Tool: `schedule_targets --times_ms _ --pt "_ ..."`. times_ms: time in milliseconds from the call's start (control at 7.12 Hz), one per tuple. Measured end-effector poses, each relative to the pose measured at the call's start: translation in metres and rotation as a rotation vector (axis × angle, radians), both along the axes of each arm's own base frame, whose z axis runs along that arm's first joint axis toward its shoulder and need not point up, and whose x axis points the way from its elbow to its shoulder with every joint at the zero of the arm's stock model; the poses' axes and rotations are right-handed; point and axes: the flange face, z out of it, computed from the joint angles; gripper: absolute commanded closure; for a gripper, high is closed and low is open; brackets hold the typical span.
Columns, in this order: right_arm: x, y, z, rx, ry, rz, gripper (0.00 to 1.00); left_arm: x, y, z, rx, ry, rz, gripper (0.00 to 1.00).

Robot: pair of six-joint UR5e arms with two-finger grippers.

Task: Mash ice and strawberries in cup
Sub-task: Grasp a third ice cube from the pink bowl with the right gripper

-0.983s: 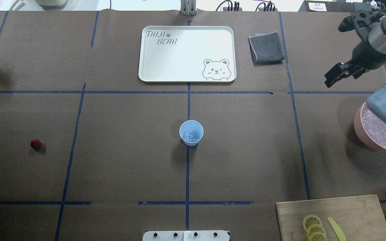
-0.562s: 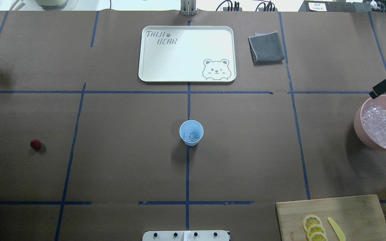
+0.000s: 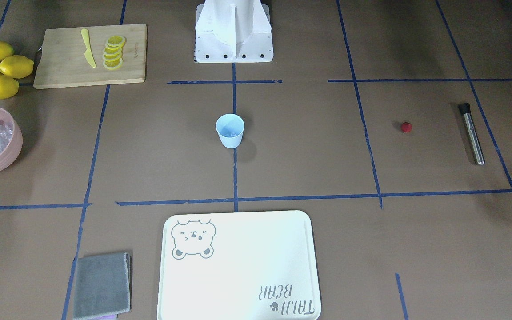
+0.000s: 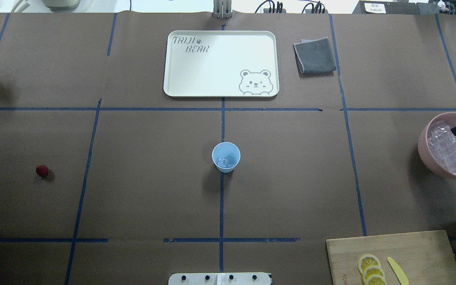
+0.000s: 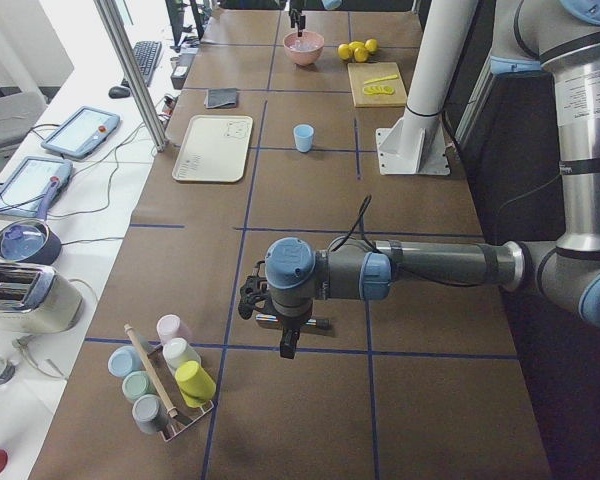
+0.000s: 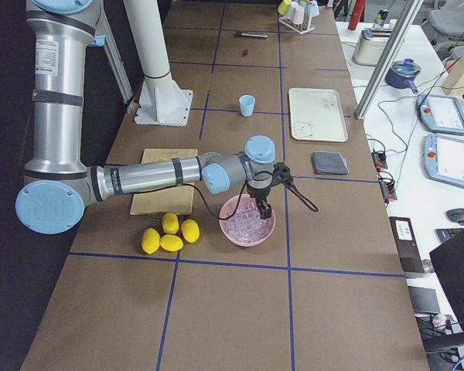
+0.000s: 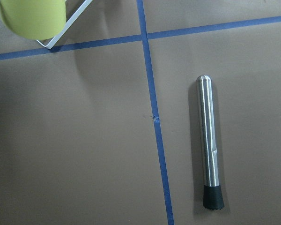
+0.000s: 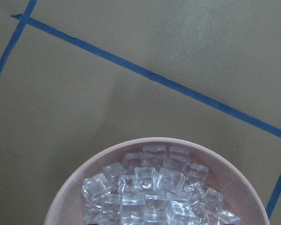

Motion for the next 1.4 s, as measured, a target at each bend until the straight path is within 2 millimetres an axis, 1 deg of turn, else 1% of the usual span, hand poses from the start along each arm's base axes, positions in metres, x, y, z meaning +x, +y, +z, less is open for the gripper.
schedule_targets --times_ms 281,421,702,1124,1264,1405 --pt "-0.022 0.004 0.018 -0.01 0.05 -0.023 0.2 0.0 0.0 0.0 0.0 0.0 0.0 0.0" --pt "-0.029 0.005 0.024 -0.014 0.07 -0.029 0.21 0.0 0.0 0.0 0.0 0.0 0.0 0.0" --pt "-0.032 0.007 0.031 -0.017 0.085 -0.035 0.24 0.0 0.0 0.0 0.0 0.0 0.0 0.0" --pt "-0.032 0.007 0.041 -0.034 0.095 -0.037 0.34 0.0 0.0 0.0 0.0 0.0 0.0 0.0" --pt "-0.032 0.007 0.042 -0.036 0.096 -0.037 0.53 0.0 0.0 0.0 0.0 0.0 0.0 0.0" --pt "-0.032 0.008 0.042 -0.038 0.096 -0.038 0.69 0.0 0.0 0.0 0.0 0.0 0.0 0.0"
